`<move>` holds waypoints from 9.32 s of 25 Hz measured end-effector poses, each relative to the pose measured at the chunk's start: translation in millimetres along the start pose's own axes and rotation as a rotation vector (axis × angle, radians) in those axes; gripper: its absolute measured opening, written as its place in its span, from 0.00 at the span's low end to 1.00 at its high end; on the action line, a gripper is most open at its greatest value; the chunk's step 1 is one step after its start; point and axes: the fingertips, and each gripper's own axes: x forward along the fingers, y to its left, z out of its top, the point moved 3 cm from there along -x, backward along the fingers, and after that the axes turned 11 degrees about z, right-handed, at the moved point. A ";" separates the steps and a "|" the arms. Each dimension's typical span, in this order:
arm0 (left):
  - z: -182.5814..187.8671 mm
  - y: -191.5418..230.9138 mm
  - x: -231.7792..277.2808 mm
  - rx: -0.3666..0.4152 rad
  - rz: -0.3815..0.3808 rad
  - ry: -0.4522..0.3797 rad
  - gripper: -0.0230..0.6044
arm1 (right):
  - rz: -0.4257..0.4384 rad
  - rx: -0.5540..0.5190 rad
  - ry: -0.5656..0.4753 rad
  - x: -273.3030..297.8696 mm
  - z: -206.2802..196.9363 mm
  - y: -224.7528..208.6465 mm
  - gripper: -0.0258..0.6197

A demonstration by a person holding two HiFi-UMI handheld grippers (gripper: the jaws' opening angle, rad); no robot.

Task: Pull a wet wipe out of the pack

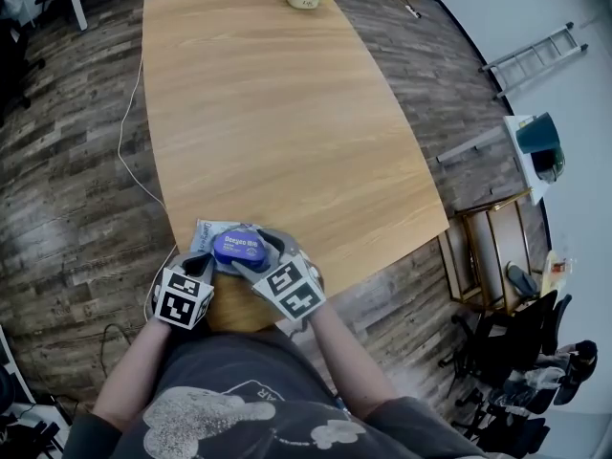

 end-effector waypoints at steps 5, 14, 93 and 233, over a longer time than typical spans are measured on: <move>0.9 0.5 1.8 0.024 0.023 0.005 0.07 | -0.121 0.017 -0.130 -21.4 19.2 -31.4 0.41; 0.1 1.5 0.4 0.010 0.030 0.011 0.07 | -0.201 0.124 -0.139 -10.1 8.8 -76.3 0.38; 21.0 11.7 -1.1 0.158 0.055 -0.120 0.08 | -0.114 0.116 0.145 31.0 -10.0 16.5 0.20; -204.5 -153.1 -368.6 -0.200 0.260 -0.588 0.07 | -0.387 0.020 -0.493 -247.8 -179.2 371.1 0.05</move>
